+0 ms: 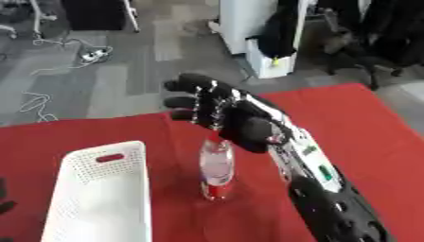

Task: Pick up objects on the table and place them in the box.

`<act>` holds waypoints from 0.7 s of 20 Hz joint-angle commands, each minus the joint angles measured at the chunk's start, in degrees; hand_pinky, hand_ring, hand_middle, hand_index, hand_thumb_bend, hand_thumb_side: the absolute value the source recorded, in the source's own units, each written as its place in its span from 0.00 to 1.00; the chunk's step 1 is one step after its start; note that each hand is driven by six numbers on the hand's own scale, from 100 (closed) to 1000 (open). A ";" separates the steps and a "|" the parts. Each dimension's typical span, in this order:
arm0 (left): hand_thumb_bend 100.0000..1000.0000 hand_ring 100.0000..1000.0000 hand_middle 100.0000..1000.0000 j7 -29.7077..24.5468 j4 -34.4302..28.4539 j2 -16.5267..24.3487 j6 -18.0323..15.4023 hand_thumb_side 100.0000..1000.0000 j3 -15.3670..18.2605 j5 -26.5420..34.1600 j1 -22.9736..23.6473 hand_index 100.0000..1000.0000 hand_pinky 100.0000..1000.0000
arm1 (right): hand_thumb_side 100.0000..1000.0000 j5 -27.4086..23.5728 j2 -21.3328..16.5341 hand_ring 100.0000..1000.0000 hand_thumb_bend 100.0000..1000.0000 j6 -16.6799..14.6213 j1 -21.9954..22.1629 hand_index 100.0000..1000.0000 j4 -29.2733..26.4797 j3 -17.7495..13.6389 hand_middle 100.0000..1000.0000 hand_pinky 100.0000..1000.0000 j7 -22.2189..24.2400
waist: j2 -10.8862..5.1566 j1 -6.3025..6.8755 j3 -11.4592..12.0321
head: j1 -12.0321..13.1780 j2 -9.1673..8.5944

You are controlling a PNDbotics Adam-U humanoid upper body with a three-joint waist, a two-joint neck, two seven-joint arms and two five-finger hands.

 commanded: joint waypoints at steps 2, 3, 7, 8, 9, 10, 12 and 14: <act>0.00 1.00 1.00 -0.30 -1.10 0.38 -0.08 0.53 -0.20 0.33 0.00 0.88 0.82 | 0.32 4.31 -3.37 0.97 0.77 -5.11 -1.24 1.00 -1.93 -0.65 1.00 1.00 -0.01 | -1.42 -0.49 -0.23 | -0.20 -0.68; 0.00 1.00 1.00 -0.36 -1.06 0.39 -0.08 0.53 -0.22 0.34 0.01 0.88 0.82 | 0.29 5.45 -3.72 0.96 0.78 -6.46 -1.17 1.00 -1.86 -0.48 1.00 0.99 -0.01 | -1.49 -0.57 -0.30 | -0.18 -0.77; 0.00 1.00 1.00 -0.57 -0.92 0.39 -0.10 0.53 -0.30 0.41 0.05 0.88 0.82 | 0.29 9.42 -4.60 0.94 0.79 -12.15 -0.62 1.00 -0.43 -0.63 1.00 0.97 -0.01 | -1.73 -0.75 -0.39 | -0.34 -1.45; 0.00 1.00 1.00 -0.60 -0.90 0.39 -0.11 0.53 -0.30 0.42 0.06 0.88 0.82 | 0.29 10.68 -4.82 0.93 0.80 -13.70 -0.44 1.00 0.16 -0.86 1.00 0.96 -0.01 | -1.76 -0.78 -0.38 | -0.39 -1.62; 0.00 1.00 1.00 -0.62 -0.89 0.39 -0.11 0.53 -0.29 0.43 0.07 0.88 0.82 | 0.28 12.06 -5.01 0.92 0.80 -15.34 -0.29 1.00 0.80 -1.13 1.00 0.95 -0.01 | -1.79 -0.80 -0.38 | -0.42 -1.76; 0.00 1.00 1.00 -0.62 -0.88 0.39 -0.10 0.53 -0.28 0.43 0.09 0.88 0.82 | 0.28 13.55 -5.14 0.92 0.81 -17.04 -0.16 1.00 1.43 -1.44 1.00 0.95 -0.01 | -1.81 -0.81 -0.39 | -0.45 -1.88; 0.00 1.00 1.00 -0.66 -0.84 0.37 -0.09 0.53 -0.28 0.46 0.12 0.88 0.82 | 0.28 16.04 -5.13 0.92 0.81 -20.38 -0.05 1.00 2.73 -1.92 0.99 0.94 -0.01 | -1.80 -0.82 -0.41 | -0.50 -2.03; 0.00 1.00 1.00 -0.71 -0.83 0.36 -0.10 0.53 -0.28 0.48 0.14 0.88 0.83 | 0.28 18.18 -5.08 0.92 0.81 -23.40 -0.04 1.00 3.91 -2.17 0.98 0.94 -0.01 | -1.79 -0.80 -0.42 | -0.58 -2.11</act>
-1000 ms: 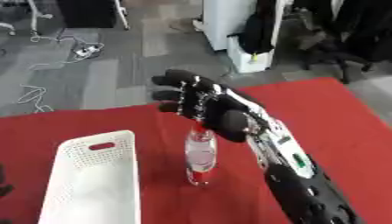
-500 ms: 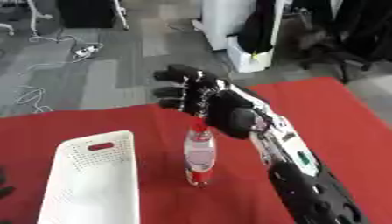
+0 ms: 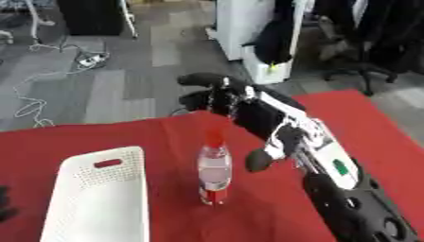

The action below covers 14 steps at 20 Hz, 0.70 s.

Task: Pick up objects on the table and place them in the box.

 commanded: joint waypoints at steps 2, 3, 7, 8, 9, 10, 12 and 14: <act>0.00 1.00 1.00 -0.20 -0.89 0.35 -0.07 0.53 0.03 0.25 -0.18 0.88 0.83 | 0.28 4.09 -1.58 0.92 0.82 -10.45 -0.48 1.00 1.62 -1.09 0.97 0.94 4.74 | -1.36 -0.24 -0.06 | -0.69 -0.95; 0.00 1.00 1.00 -0.24 -0.88 0.34 -0.08 0.53 0.03 0.25 -0.16 0.88 0.83 | 0.28 4.76 -1.54 0.92 0.83 -11.36 -0.51 1.00 2.04 -1.16 0.97 0.94 4.74 | -1.34 -0.23 -0.04 | -0.76 -0.97; 0.00 1.00 1.00 -0.31 -0.88 0.33 -0.10 0.53 0.06 0.23 -0.10 0.88 0.83 | 0.28 6.57 -1.49 0.93 0.83 -13.56 -0.61 1.00 3.60 -1.35 0.98 0.95 4.74 | -1.25 -0.18 0.01 | -1.03 -1.06; 0.00 1.00 1.00 -0.32 -0.88 0.32 -0.11 0.53 0.06 0.23 -0.09 0.88 0.83 | 0.27 6.86 -1.49 0.93 0.83 -13.79 -0.63 1.00 3.98 -1.37 0.98 0.95 4.74 | -1.24 -0.18 0.02 | -1.09 -1.08; 0.00 1.00 1.00 -0.34 -0.88 0.32 -0.11 0.53 0.06 0.23 -0.09 0.88 0.83 | 0.27 7.08 -1.48 0.93 0.83 -13.97 -0.66 1.00 4.27 -1.35 0.98 0.95 4.74 | -1.23 -0.17 0.02 | -1.14 -1.09; 0.00 1.00 1.00 -0.37 -0.88 0.31 -0.12 0.53 0.06 0.22 -0.08 0.88 0.83 | 0.27 7.26 -1.45 0.93 0.83 -14.09 -0.67 1.00 4.49 -1.31 0.98 0.95 4.74 | -1.22 -0.16 0.02 | -1.18 -1.10; 0.00 1.00 1.00 -0.41 -0.89 0.30 -0.14 0.53 0.06 0.22 -0.07 0.88 0.83 | 0.27 7.58 -1.39 0.93 0.83 -14.25 -0.70 1.00 4.80 -1.25 0.98 0.96 4.74 | -1.20 -0.13 0.05 | -1.24 -1.07; 0.00 1.00 1.00 -0.44 -0.92 0.29 -0.15 0.53 0.06 0.23 -0.06 0.88 0.83 | 0.27 7.88 -1.34 0.93 0.83 -14.29 -0.71 1.00 5.12 -1.25 0.98 0.96 4.74 | -1.17 -0.08 0.09 | -1.33 -1.06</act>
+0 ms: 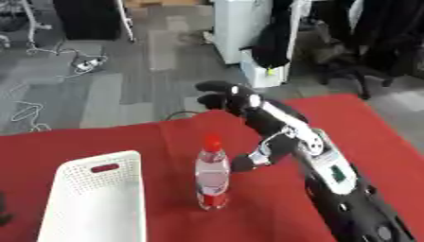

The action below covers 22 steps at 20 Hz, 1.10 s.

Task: Pick up objects on the table and place them in the box.

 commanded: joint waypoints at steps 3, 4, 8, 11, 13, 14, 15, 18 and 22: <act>0.00 1.00 1.00 -0.34 -0.98 0.26 -0.07 0.53 0.06 0.15 -0.08 0.88 0.83 | 0.25 0.96 -1.30 0.94 0.83 -9.67 -0.67 1.00 0.50 -0.76 0.98 0.96 9.31 | -1.08 -0.02 0.17 | -0.93 -0.71; 0.00 1.00 1.00 -0.36 -1.00 0.24 -0.07 0.53 0.06 0.15 -0.07 0.88 0.83 | 0.25 1.14 -1.28 0.94 0.83 -9.60 -0.64 1.00 0.90 -0.85 0.99 0.97 9.31 | -1.03 0.02 0.20 | -0.98 -0.71; 0.00 1.00 1.00 -0.42 -1.07 0.20 -0.08 0.53 0.08 0.14 -0.04 0.88 0.83 | 0.24 2.01 -1.25 0.94 0.83 -9.37 -0.52 1.00 2.97 -1.42 0.99 0.97 9.31 | -0.86 0.19 0.36 | -1.21 -0.77; 0.00 1.00 1.00 -0.49 -1.10 0.18 -0.09 0.53 0.07 0.13 0.01 0.88 0.83 | 0.23 2.79 -1.27 0.94 0.82 -9.39 -0.54 1.00 4.72 -1.83 0.99 0.98 9.31 | -0.74 0.30 0.42 | -1.36 -0.80; 0.00 1.00 1.00 -0.56 -1.14 0.16 -0.12 0.53 0.05 0.14 0.03 0.88 0.83 | 0.22 3.43 -1.36 0.94 0.82 -9.37 -0.56 1.00 6.17 -2.17 0.99 0.98 9.31 | -0.66 0.39 0.43 | -1.46 -0.82; 0.00 1.00 1.00 -0.59 -1.16 0.16 -0.13 0.53 0.05 0.14 0.04 0.88 0.83 | 0.21 3.73 -1.41 0.94 0.82 -9.38 -0.58 1.00 6.91 -2.34 0.99 0.98 9.31 | -0.62 0.43 0.43 | -1.50 -0.82; 0.00 1.00 1.00 -0.63 -1.18 0.15 -0.14 0.53 0.04 0.15 0.05 0.88 0.83 | 0.21 4.02 -1.44 0.94 0.82 -9.43 -0.64 1.00 7.66 -2.49 0.99 0.98 9.31 | -0.59 0.45 0.44 | -1.53 -0.83; 0.00 1.00 1.00 -0.74 -1.21 0.14 -0.14 0.53 0.01 0.17 0.07 0.88 0.83 | 0.20 4.70 -1.46 0.94 0.82 -9.62 -0.75 1.00 9.49 -2.73 1.00 0.99 9.31 | -0.47 0.53 0.48 | -1.56 -0.84; 0.00 1.00 1.00 -0.86 -1.26 0.11 -0.17 0.52 -0.04 0.20 0.02 0.88 0.83 | 0.19 5.28 -1.32 0.95 0.82 -9.95 -0.88 1.00 10.74 -2.82 1.00 0.99 9.31 | -0.31 0.61 0.51 | -1.56 -0.88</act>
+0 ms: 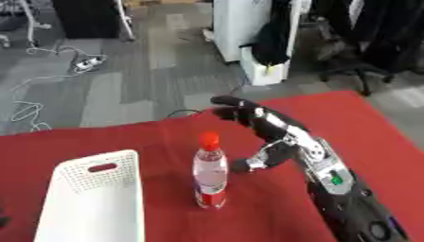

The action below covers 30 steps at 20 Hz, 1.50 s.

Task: Pick up objects on the table and place them in the box.

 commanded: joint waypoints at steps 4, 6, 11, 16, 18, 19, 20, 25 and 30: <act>0.00 1.00 1.00 -0.38 -1.27 0.07 -0.11 0.52 -0.10 0.24 -0.37 0.88 0.83 | 0.18 1.12 -1.09 0.95 0.82 -10.11 -0.90 1.00 0.58 -0.59 1.00 0.99 9.42 | -0.78 -0.16 0.19 | -0.96 -0.83; 0.00 1.00 1.00 -0.44 -1.30 0.04 -0.13 0.52 -0.14 0.26 -0.44 0.88 0.83 | 0.18 1.65 -0.88 0.95 0.82 -10.24 -0.87 1.00 0.77 -0.54 1.00 0.99 9.42 | -0.67 -0.16 0.24 | -0.92 -0.83; 0.00 1.00 1.00 -0.56 -1.35 -0.03 -0.14 0.52 -0.19 0.32 -0.66 0.88 0.83 | 0.16 3.73 0.16 0.95 0.82 -10.67 -0.42 1.00 1.65 -0.39 1.00 1.00 9.42 | -0.38 -0.16 0.47 | -0.72 -0.92; 0.00 1.00 1.00 -0.62 -1.40 -0.09 -0.14 0.52 -0.21 0.38 -0.77 0.88 0.83 | 0.15 5.28 1.20 0.96 0.82 -10.97 0.07 1.00 2.50 -0.29 1.00 0.99 9.42 | -0.25 -0.13 0.60 | -0.66 -0.96; 0.00 1.00 1.00 -0.63 -1.40 -0.10 -0.14 0.52 -0.20 0.39 -0.76 0.88 0.83 | 0.15 5.72 1.48 0.96 0.81 -11.07 0.24 1.00 2.71 -0.17 1.00 0.99 9.42 | -0.22 -0.12 0.58 | -0.63 -0.92; 0.00 1.00 1.00 -0.64 -1.40 -0.10 -0.14 0.52 -0.20 0.38 -0.75 0.88 0.83 | 0.15 5.91 1.61 0.96 0.81 -11.13 0.31 1.00 2.78 -0.11 1.00 1.00 9.42 | -0.21 -0.11 0.57 | -0.62 -0.88; 0.00 1.00 1.00 -0.64 -1.39 -0.10 -0.13 0.52 -0.19 0.37 -0.74 0.88 0.83 | 0.15 6.05 1.70 0.96 0.81 -11.18 0.37 1.00 2.84 -0.07 1.00 1.00 9.42 | -0.21 -0.11 0.56 | -0.61 -0.86; 0.00 1.00 1.00 -0.63 -1.39 -0.13 -0.13 0.52 -0.17 0.35 -0.66 0.88 0.83 | 0.15 6.43 2.04 0.97 0.82 -11.38 0.70 1.00 2.51 0.49 1.00 1.00 9.42 | -0.22 -0.04 0.53 | -0.62 -0.72; 0.00 1.00 1.00 -0.66 -1.37 -0.15 -0.13 0.52 -0.18 0.35 -0.59 0.88 0.83 | 0.17 7.62 2.08 0.99 0.84 -11.61 0.91 1.00 1.96 1.83 1.00 1.00 9.42 | -0.28 -0.03 0.52 | -0.58 -0.58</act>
